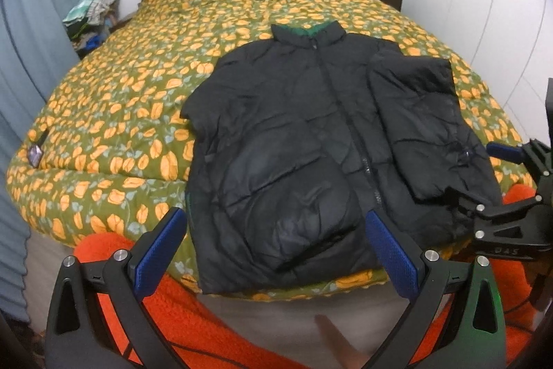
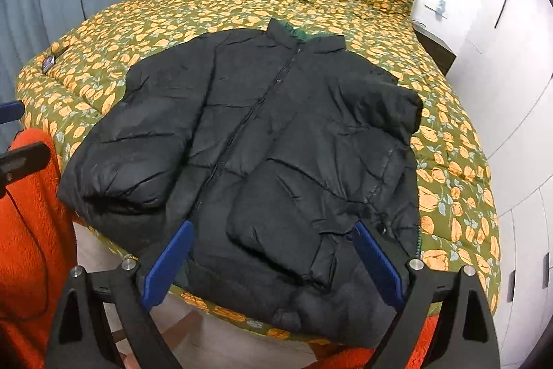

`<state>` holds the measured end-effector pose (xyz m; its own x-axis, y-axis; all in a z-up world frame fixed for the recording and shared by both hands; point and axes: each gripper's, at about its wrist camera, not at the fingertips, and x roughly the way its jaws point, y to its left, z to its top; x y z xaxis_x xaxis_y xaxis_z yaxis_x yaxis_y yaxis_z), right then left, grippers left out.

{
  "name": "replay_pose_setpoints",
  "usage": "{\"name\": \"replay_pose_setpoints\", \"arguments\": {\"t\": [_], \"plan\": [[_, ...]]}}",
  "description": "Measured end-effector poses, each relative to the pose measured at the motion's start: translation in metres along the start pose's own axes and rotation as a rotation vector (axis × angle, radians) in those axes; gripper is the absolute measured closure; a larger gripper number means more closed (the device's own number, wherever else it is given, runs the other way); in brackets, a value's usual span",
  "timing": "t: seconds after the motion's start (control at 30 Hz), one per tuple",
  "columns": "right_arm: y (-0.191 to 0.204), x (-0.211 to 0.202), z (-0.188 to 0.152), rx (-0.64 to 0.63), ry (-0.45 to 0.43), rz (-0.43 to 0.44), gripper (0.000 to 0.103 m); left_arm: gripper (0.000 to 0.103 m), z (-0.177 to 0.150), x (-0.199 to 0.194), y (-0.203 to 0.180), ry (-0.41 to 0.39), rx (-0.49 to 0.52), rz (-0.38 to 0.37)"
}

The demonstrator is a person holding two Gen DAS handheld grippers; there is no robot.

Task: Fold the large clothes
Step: 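Move the right tool toward the folded sleeve of the black jacket, then grasp the folded sleeve with the right tool and pull it outward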

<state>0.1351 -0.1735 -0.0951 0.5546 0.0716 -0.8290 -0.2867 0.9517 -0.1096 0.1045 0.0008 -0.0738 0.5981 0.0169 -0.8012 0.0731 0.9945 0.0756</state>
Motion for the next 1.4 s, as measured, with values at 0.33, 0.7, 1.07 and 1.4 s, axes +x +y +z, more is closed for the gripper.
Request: {"name": "replay_pose_setpoints", "arguments": {"t": [0.33,0.7,1.07,1.4], "plan": [[-0.003,0.026,-0.003,-0.033,0.031,0.025,0.008,0.0,0.004,0.01,0.004,0.015,-0.009,0.008],[-0.043,0.071,-0.014,0.098,0.026,0.196,0.08,0.0,0.0,0.019,0.014,0.055,-0.039,0.028],[-0.263,-0.092,-0.03,0.668,-0.361,0.057,0.091,0.0,0.016,0.028,0.019,0.067,-0.025,0.045],[-0.446,-0.057,-0.142,1.166,-0.239,-0.175,0.101,0.0,0.028,0.026,0.014,0.044,-0.003,0.049]]}}
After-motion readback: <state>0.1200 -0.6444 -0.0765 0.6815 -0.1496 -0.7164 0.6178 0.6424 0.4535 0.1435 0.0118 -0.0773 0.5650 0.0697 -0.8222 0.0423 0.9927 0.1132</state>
